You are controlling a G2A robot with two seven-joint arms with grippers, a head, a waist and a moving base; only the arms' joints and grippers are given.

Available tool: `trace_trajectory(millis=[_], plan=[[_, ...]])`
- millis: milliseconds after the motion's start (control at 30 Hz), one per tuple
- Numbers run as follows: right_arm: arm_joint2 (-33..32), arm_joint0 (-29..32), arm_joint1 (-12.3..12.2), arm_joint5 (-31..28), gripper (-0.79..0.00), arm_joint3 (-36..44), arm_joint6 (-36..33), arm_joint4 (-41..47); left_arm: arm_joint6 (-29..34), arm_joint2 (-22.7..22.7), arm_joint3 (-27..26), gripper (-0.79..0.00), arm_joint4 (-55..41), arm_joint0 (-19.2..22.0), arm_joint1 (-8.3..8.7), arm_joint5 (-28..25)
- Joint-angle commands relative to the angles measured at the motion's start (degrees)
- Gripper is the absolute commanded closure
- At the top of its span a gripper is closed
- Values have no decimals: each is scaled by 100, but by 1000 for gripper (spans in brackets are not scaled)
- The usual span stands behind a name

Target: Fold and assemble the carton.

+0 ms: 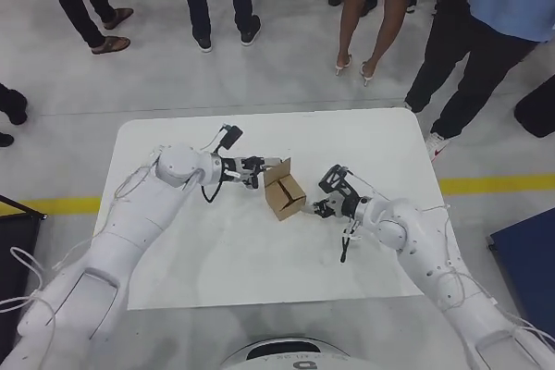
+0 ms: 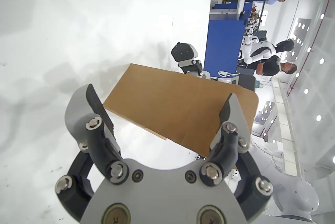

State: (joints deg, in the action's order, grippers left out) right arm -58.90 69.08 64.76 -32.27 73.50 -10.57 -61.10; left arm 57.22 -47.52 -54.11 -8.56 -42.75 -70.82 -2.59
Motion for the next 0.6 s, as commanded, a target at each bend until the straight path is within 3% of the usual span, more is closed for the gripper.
trace_trajectory(millis=[0,367,567], plan=[[17,-45,18,131,-785,-47,121,-65,24,17,48,-785,21,17,-12,-17],[592,-685,282,74,-785,-673,279,69,632,413,-252,-785,960,105,-21,461],[539,-754,302,27,-785,-888,507,81,749,597,-383,-785,1557,234,-29,870]])
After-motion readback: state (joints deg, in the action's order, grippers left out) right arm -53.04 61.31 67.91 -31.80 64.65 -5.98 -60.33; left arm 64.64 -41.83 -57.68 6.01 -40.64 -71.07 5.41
